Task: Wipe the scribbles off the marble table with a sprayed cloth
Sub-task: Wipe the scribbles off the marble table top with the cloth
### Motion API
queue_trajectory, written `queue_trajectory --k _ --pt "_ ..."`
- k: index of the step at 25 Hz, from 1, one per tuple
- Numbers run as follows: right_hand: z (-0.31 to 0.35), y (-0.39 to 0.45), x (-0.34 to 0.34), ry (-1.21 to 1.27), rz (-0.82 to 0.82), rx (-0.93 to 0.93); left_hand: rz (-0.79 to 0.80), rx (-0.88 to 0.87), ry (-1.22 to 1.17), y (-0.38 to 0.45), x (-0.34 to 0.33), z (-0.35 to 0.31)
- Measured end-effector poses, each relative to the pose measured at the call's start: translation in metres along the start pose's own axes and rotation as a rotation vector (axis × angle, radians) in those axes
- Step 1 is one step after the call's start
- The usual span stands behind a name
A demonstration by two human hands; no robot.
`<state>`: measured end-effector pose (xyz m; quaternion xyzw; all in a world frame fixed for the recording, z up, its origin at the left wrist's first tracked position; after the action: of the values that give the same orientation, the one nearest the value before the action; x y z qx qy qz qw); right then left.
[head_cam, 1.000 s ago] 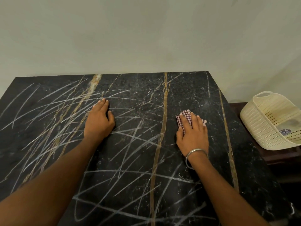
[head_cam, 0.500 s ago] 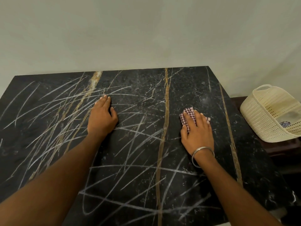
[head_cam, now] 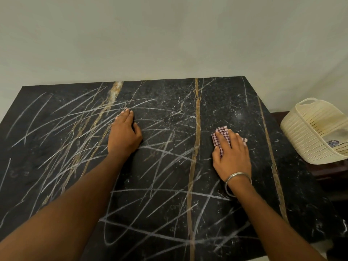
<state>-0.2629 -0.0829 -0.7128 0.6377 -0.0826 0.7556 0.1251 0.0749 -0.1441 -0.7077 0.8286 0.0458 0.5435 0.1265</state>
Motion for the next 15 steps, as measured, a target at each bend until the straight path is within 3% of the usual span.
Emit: queue_trajectory --k 3,10,15 --pt "0.006 -0.008 0.001 -0.006 -0.019 -0.036 -0.007 0.008 0.002 0.0 0.001 0.002" --pt "0.044 -0.051 -0.003 0.016 -0.002 0.159 -0.015 0.006 -0.012 -0.001 0.003 0.0" --pt "-0.005 -0.017 0.001 0.002 -0.033 0.0 -0.035 0.009 -0.009 -0.001 0.005 -0.001"
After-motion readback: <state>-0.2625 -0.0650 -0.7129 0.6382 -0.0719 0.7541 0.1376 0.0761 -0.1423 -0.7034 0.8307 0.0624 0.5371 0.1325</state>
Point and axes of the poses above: each hand's wrist, its own y-axis towards the middle knuckle, its own x-axis out of the back of the hand, z = x × y, the point moved 9 cm from there along y, towards the middle knuckle, and after that the axes turned 11 degrees about -x, right-handed, at the moved point
